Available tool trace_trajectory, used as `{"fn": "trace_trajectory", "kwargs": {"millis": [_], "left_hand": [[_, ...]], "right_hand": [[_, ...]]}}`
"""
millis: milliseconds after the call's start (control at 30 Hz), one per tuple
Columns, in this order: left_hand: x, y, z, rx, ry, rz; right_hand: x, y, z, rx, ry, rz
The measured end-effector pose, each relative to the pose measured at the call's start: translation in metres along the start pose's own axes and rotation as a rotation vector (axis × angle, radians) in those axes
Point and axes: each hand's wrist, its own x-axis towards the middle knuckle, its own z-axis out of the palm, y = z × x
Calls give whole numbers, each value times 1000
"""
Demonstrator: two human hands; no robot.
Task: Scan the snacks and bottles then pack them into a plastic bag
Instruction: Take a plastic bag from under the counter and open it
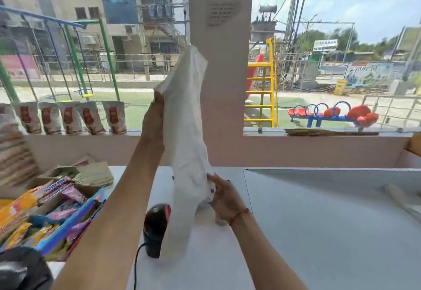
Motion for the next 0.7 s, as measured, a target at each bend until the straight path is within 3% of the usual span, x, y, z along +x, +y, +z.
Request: {"fn": "trace_trajectory", "kwargs": {"millis": [100, 200, 233, 267, 300, 367, 400, 467, 500, 600, 700], "left_hand": [[53, -6, 0, -90, 140, 31], [93, -19, 5, 397, 696, -126], [90, -27, 11, 603, 801, -119], [89, -36, 24, 772, 841, 16], [88, -49, 35, 892, 807, 215], [88, -70, 62, 960, 526, 483], [89, -80, 75, 963, 295, 454], [91, -100, 97, 1061, -160, 215], [93, -110, 102, 1109, -255, 140], [108, -125, 101, 1097, -135, 187], [128, -128, 96, 1025, -151, 195]], "right_hand": [[42, -76, -14, -152, 91, -194], [74, -139, -31, -241, 337, -315], [79, -150, -31, -247, 377, -341], [90, -163, -32, -257, 412, -369], [99, -171, -31, -242, 445, -389], [117, -181, -28, -248, 497, -409], [124, -182, -26, -278, 520, -409], [139, -181, -27, -357, 534, -424], [144, -180, -27, -393, 538, -434], [148, -185, -34, -411, 470, -404], [144, -198, -42, -387, 326, -348]]}}
